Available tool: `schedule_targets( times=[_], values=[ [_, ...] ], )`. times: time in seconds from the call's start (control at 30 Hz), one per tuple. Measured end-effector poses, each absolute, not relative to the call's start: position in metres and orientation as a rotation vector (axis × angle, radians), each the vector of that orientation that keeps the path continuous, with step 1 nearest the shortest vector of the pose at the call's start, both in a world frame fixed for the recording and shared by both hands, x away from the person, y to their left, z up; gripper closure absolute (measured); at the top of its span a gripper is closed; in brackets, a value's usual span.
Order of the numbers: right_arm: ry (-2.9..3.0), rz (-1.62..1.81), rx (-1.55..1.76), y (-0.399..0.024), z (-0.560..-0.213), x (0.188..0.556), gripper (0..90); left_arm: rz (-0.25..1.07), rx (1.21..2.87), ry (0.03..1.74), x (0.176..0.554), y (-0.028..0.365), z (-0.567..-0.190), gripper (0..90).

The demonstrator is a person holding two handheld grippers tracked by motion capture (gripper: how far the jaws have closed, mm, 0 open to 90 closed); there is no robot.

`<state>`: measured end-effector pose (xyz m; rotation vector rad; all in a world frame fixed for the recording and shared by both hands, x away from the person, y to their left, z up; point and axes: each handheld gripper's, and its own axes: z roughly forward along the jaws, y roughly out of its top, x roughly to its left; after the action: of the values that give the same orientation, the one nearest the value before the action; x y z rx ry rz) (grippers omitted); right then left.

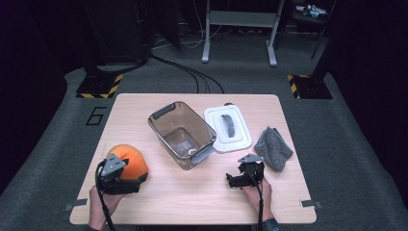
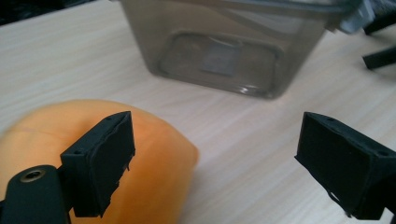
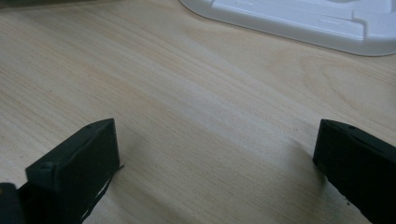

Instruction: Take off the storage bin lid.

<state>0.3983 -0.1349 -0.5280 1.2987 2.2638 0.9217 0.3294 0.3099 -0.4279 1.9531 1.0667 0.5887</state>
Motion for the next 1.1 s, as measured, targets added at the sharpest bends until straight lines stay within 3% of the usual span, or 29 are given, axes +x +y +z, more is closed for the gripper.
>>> schedule_targets(
  times=[0.37,0.8,0.97,1.1],
  values=[
    [2.263,0.925,1.293,-0.135,-0.528,0.399,0.0,0.593,1.886,1.208,0.357,0.354,-0.422,11.0],
    [2.264,0.927,1.289,-0.135,-0.528,0.399,0.0,0.566,1.953,1.299,0.385,0.356,-0.449,11.5],
    [2.263,0.927,1.293,-0.135,-0.528,0.399,0.0,0.560,1.967,1.320,0.387,0.354,-0.458,17.3],
    [2.263,0.926,1.294,-0.135,-0.528,0.399,0.0,0.559,1.985,1.324,0.388,0.349,-0.463,26.9]
  ],
)
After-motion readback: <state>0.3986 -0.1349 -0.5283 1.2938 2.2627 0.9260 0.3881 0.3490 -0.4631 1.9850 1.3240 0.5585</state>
